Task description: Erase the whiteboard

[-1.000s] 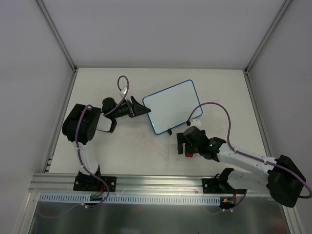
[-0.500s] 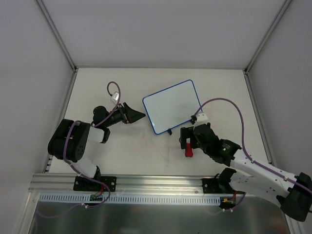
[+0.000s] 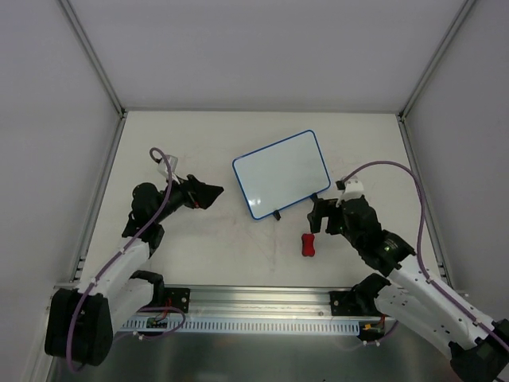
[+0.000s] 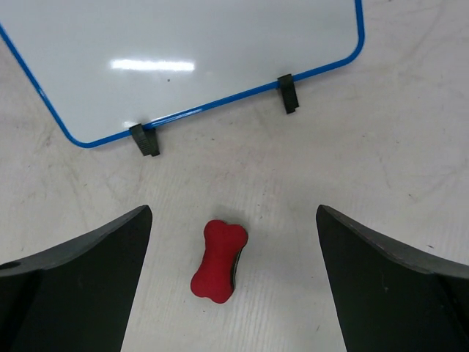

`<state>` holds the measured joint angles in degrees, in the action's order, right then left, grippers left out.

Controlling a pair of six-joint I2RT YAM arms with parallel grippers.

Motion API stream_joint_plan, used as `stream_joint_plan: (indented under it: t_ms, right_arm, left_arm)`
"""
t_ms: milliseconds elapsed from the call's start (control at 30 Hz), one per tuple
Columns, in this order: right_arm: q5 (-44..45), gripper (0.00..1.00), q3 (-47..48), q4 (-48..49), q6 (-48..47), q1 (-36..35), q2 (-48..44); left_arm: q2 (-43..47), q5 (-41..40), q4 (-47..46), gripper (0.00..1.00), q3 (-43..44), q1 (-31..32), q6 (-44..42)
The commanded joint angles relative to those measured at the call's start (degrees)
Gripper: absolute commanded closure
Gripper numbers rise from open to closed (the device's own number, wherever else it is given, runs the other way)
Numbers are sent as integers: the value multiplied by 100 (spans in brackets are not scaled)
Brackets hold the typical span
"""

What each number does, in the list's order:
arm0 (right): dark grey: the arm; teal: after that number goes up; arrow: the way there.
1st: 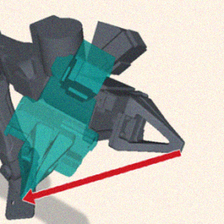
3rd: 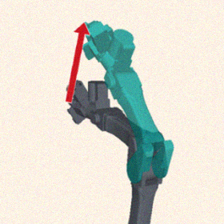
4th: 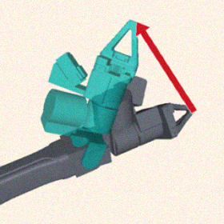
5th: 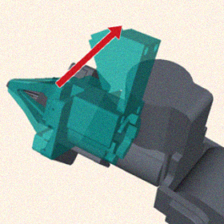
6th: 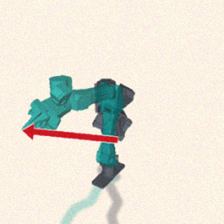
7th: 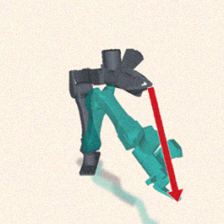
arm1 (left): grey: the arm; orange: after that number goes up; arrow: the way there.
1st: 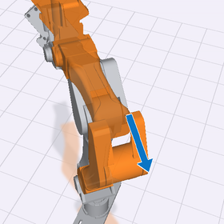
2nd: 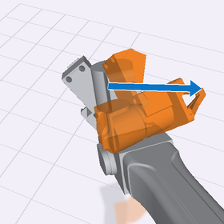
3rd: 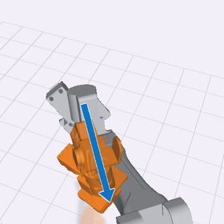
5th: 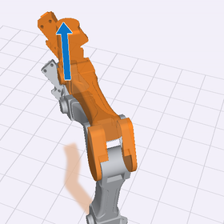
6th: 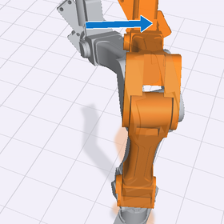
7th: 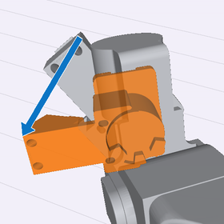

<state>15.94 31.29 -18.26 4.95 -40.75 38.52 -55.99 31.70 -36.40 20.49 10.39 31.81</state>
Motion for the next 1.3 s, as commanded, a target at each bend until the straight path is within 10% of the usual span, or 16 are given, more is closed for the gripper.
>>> stream_joint_plan:
  t_ms: [0, 533, 1267]
  right_arm:
    - [-687, 1, -105, -11, -144, 628, -73]
    - [-172, 1, -1687, 578, 173, 1623, -2305]
    - [-241, 1, -1591, 754, 199, 1614, -1637]
  left_arm:
    - [798, -787, 1319, 1, -167, -11, -623]
    - [2698, -1193, 1759, 1, -1196, -20, -1089]
    - [2224, -1246, 1663, 1, -1065, -11, -1089]
